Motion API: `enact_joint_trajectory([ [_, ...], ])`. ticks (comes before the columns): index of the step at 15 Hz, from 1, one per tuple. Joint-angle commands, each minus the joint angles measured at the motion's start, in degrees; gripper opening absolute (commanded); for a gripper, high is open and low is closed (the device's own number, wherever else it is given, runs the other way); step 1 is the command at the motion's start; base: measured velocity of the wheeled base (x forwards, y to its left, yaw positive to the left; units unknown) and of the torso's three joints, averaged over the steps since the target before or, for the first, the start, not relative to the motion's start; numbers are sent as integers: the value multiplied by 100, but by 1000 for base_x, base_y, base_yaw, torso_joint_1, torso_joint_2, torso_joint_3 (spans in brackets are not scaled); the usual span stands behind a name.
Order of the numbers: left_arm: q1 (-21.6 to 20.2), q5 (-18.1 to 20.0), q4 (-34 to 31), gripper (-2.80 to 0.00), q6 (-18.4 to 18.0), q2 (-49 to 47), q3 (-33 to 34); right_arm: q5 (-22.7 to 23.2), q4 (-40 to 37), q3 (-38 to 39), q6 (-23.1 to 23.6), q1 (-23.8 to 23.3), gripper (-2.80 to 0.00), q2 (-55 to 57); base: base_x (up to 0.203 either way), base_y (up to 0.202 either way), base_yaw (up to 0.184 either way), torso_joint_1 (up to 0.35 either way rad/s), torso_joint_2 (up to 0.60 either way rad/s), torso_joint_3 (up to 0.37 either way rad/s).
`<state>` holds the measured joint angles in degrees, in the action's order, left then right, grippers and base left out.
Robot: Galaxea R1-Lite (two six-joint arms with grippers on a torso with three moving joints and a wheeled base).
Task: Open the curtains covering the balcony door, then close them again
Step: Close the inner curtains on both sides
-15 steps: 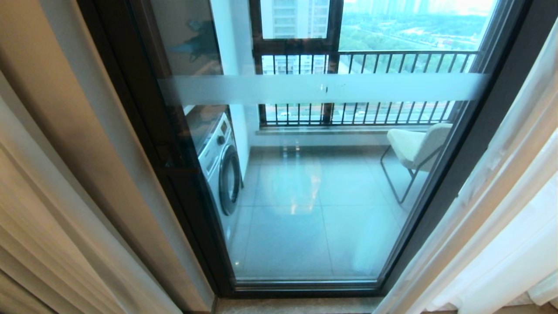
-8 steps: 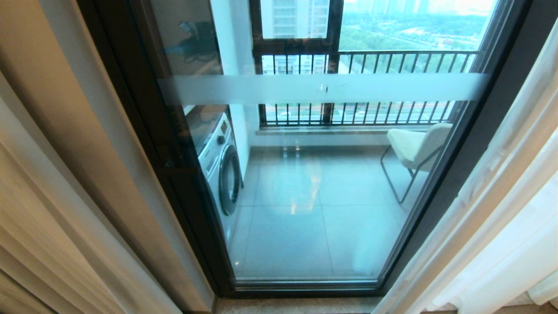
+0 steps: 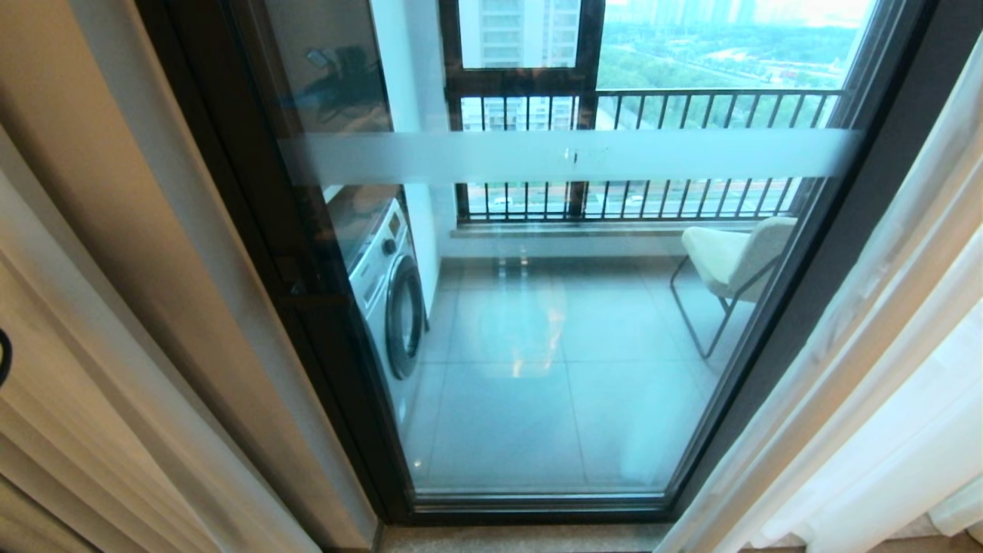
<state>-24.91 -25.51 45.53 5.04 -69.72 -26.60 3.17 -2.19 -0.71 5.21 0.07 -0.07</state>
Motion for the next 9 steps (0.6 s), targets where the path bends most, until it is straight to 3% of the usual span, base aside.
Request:
enact_joint_trajectory([
  [1, -6, 56, 223, 0, 28, -437, 17, 5, 0, 0, 6, 1, -280, 7, 0, 0, 0, 0, 0, 0],
  [6, -34, 102, 1791, 0, 47, -1761, 5, -1, 0, 0, 6, 1, -280, 7, 0, 0, 0, 0, 0, 0],
  [9, -41, 105, 2373, 0, 66, -2358, -69, 6, 0, 0, 6, 1, -280, 7, 0, 0, 0, 0, 0, 0],
])
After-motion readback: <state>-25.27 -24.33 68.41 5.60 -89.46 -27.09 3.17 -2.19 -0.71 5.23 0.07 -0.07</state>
